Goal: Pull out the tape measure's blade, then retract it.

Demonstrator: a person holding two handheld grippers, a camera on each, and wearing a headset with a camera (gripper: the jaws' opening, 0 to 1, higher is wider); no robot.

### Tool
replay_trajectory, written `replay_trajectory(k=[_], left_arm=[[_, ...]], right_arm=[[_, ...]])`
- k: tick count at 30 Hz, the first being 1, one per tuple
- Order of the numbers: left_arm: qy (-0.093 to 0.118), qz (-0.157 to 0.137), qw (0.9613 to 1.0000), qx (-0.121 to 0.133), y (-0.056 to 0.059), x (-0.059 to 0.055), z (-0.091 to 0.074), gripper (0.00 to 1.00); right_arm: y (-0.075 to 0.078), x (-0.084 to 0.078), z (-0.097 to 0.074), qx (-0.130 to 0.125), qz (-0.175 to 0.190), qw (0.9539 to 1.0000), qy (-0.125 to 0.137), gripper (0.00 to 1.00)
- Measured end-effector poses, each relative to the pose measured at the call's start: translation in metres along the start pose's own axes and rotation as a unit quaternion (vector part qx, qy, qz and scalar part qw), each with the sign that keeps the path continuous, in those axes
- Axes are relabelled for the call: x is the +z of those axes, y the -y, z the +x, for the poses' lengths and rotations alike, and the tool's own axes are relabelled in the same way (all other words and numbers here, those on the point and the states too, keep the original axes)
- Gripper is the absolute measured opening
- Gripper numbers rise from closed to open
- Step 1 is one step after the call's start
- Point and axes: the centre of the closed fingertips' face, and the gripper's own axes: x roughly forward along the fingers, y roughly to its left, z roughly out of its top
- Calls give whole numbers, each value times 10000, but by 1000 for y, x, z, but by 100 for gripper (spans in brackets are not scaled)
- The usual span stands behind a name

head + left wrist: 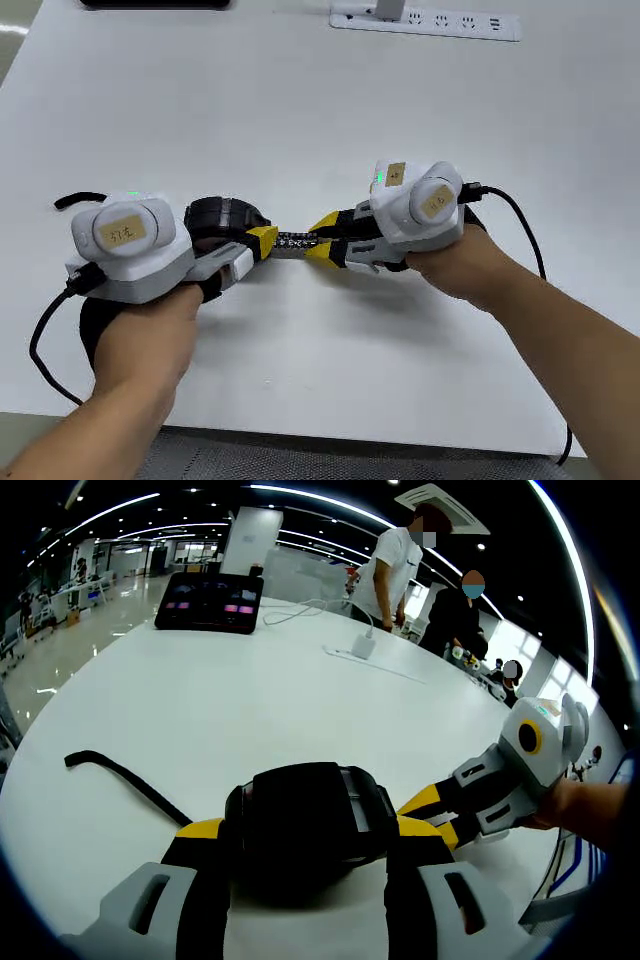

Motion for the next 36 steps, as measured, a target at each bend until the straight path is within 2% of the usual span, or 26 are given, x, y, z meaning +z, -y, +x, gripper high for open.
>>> replay_trajectory(k=[18, 28, 36], left_arm=[[-5, -22, 10000, 1, 0, 0, 0, 58], [-26, -45, 10000, -5, 0, 0, 0, 59], [-21, -41, 10000, -5, 0, 0, 0, 59]], right_arm=[[-1, 12, 19, 15, 76, 9998, 183, 9], [-3, 19, 28, 31, -10, 9997, 251, 9], [-3, 19, 28, 48, -16, 9997, 257, 10]])
